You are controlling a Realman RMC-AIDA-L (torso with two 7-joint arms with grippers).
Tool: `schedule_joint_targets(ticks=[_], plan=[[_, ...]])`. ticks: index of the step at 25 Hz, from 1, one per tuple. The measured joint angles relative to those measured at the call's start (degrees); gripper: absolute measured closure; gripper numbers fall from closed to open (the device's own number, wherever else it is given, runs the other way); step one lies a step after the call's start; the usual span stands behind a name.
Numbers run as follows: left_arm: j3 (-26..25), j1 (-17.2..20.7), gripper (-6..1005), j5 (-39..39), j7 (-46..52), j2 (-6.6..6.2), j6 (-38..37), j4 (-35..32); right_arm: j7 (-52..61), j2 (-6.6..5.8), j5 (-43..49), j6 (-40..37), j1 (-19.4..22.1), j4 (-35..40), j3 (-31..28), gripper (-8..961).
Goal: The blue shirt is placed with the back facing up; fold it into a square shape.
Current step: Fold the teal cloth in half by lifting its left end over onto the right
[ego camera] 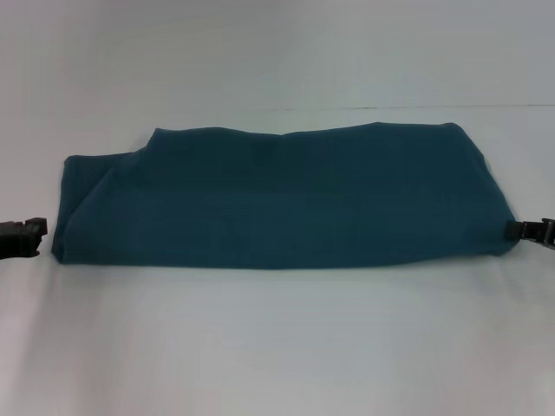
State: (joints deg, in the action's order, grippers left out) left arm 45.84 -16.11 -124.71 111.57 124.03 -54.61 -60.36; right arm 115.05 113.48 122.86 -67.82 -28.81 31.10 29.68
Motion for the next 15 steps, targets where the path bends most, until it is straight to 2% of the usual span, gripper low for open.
schedule_joint_targets(ticks=[10,15], plan=[[0.10,0.21,966,0.00,-0.04,-0.01,-1.12,-0.13,-0.08,-0.07,0.01,-0.67,0.19,0.02,-0.21,880],[-0.93,0.20,962,0.00,0.36,-0.05,-3.46,-0.23,-3.16,-0.02,0.01,-3.15,0.17,0.08,-2.64,862]])
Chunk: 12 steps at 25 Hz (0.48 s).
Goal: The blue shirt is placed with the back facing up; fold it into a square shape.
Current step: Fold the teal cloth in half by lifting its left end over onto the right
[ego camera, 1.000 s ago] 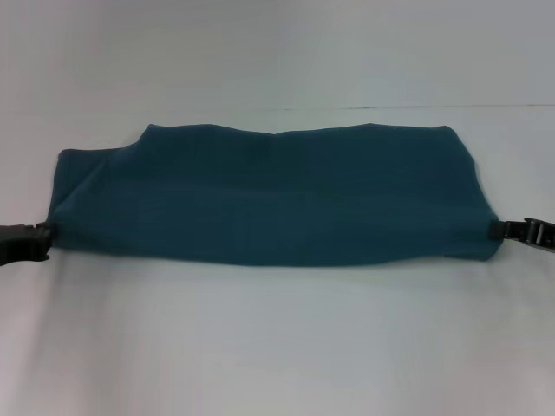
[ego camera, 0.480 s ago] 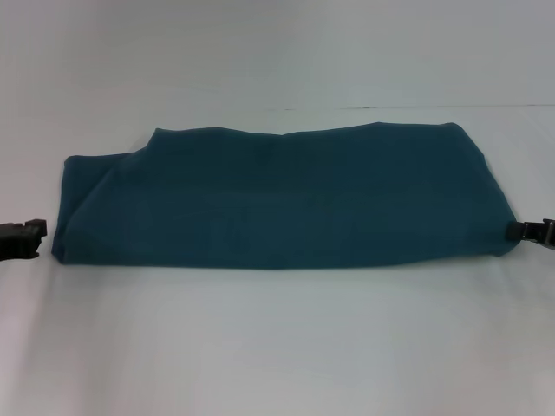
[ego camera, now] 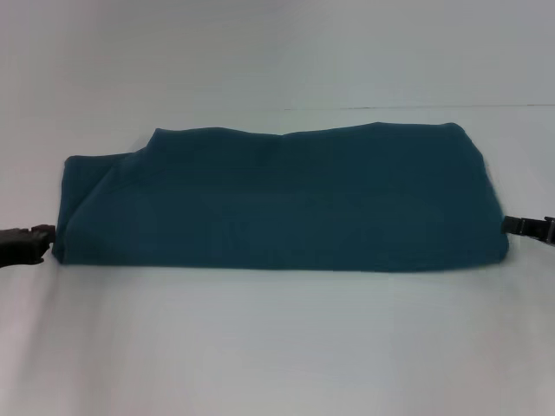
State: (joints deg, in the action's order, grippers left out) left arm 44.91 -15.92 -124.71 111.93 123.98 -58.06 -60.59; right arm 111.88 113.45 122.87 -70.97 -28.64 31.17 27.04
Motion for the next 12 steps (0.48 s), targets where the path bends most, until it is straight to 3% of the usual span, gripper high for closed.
schedule_joint_targets(ticks=[6,7,12], plan=[[-3.74,-0.13,957,-0.01,0.97,0.01,-3.95,-0.33,-3.06,0.66,-0.38,-3.51,0.54,2.61,-4.46,840],[-4.14,-0.14,912,-0.07,1.84,0.02,-4.27,-0.34,-3.28,0.79,-0.75,-3.69,0.70,3.01,-4.77,836],[-4.35,-0.01,700,-1.01,7.12,-0.14,-5.12,-0.33,-3.82,0.79,-2.34,-4.73,0.95,3.54,-4.90,598]])
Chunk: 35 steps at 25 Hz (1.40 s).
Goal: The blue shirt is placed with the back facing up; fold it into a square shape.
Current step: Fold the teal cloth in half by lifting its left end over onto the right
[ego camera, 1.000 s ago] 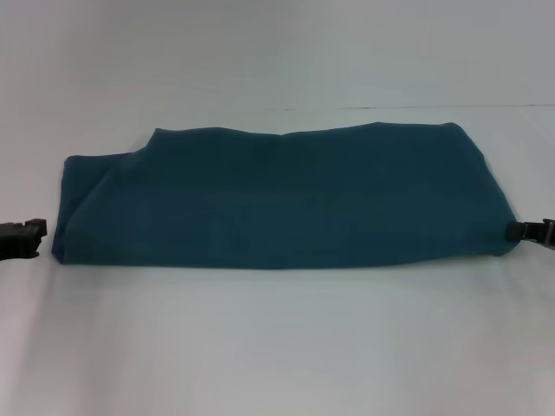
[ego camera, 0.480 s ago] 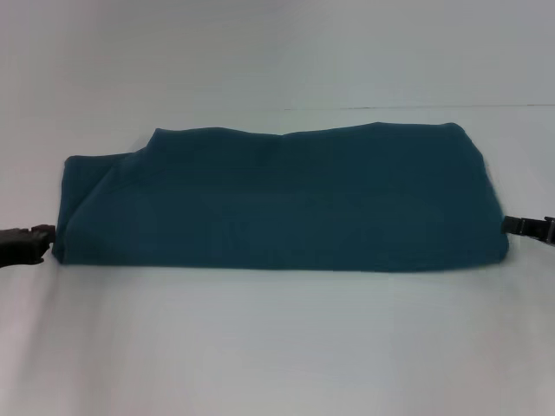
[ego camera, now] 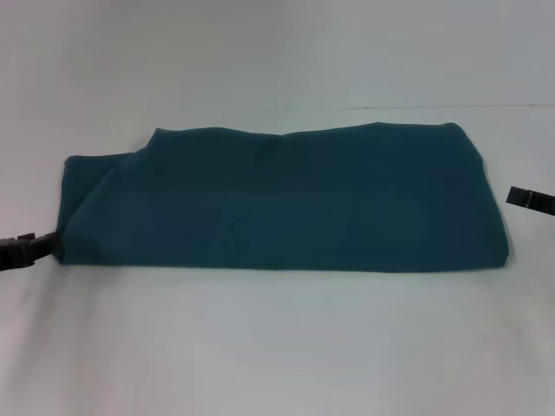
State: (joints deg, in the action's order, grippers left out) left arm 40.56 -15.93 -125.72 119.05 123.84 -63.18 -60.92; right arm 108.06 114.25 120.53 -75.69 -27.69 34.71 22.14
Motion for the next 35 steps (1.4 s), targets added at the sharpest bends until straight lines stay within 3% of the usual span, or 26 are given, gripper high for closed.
schedule_joint_targets(ticks=[11,13,24,35], plan=[[0.48,-0.92,330,-3.42,8.86,-0.44,-0.56,0.82,-0.04,-0.03,-0.04,0.21,-2.58,0.09,0.67,145],[0.57,-1.44,264,-3.44,9.30,-0.47,-0.52,1.41,-0.05,-0.16,-0.04,0.17,-2.91,0.09,0.76,126],[0.30,-5.37,140,-3.48,9.73,-1.48,1.49,7.13,-0.31,-0.51,0.16,-0.04,-4.05,0.10,2.34,119],[0.14,-5.20,116,-3.57,9.78,-1.79,3.81,7.80,-0.08,-0.69,0.26,-0.11,-3.74,0.09,2.38,121]])
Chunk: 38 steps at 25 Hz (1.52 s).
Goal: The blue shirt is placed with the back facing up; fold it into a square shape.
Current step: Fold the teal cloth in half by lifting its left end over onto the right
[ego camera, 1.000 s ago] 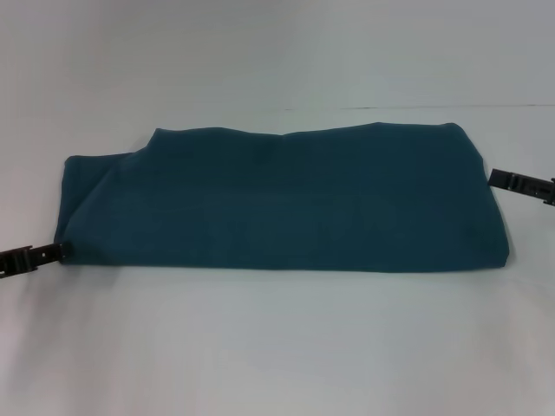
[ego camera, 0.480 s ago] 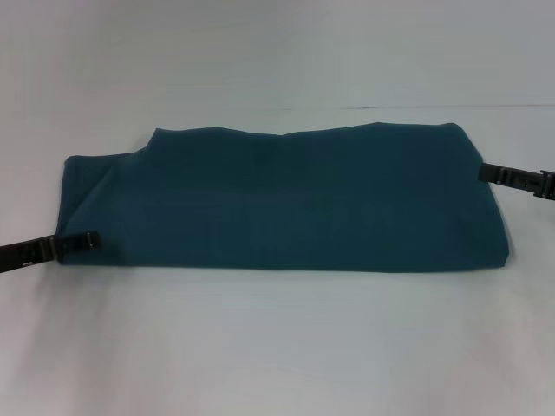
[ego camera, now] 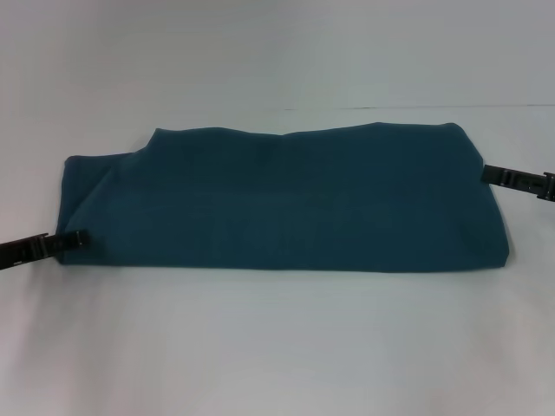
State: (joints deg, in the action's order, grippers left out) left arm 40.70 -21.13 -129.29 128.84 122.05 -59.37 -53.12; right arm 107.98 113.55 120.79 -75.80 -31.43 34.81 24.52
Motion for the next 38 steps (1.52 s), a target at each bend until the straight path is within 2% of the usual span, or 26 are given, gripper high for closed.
schedule_joint_targets(ticks=[23,38], plan=[[0.69,-0.67,118,0.00,-0.52,0.03,0.06,1.45,0.21,0.00,-0.06,-0.03,0.32,0.00,0.00,120],[3.03,-1.28,118,0.01,-0.52,0.33,-2.17,0.70,0.21,0.00,0.05,-0.12,0.40,0.00,-0.03,119]])
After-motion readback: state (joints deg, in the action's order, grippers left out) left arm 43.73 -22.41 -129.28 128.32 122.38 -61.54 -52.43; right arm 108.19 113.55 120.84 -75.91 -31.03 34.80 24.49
